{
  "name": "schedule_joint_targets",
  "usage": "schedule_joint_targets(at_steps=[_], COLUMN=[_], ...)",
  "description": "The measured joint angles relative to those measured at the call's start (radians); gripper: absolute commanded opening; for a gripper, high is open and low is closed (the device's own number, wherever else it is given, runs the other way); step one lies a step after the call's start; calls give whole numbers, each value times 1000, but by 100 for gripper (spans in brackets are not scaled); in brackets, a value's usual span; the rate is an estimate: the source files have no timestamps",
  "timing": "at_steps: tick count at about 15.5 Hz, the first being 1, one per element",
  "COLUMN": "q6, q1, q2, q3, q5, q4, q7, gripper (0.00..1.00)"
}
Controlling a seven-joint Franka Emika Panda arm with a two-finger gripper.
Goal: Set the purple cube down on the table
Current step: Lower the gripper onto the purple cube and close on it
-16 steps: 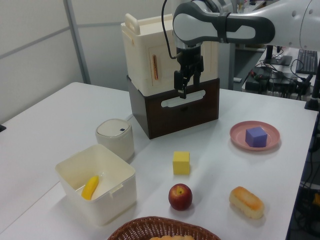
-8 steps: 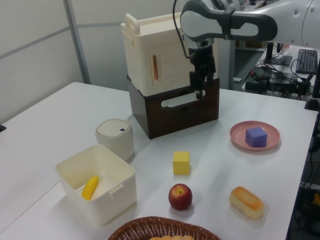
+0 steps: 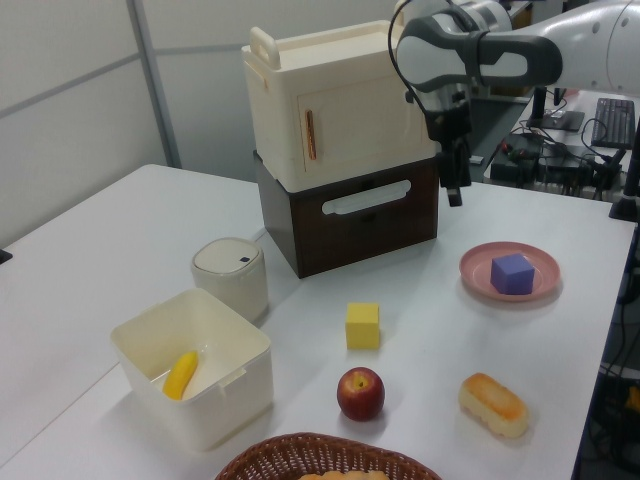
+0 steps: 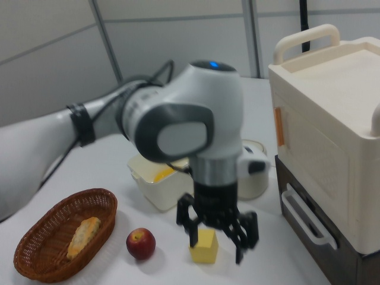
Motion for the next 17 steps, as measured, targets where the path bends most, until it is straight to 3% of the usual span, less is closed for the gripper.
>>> schedule_joint_targets(at_steps=[4,12,17], q6=[0,0,0], q1=[-33,-41,-41], q2=[63,202,268], q3=[0,1,1], q5=[-74,-307,-357], q4=[-21,-42,-45], q7=[-70,-184,-234], gripper=[100,100,100])
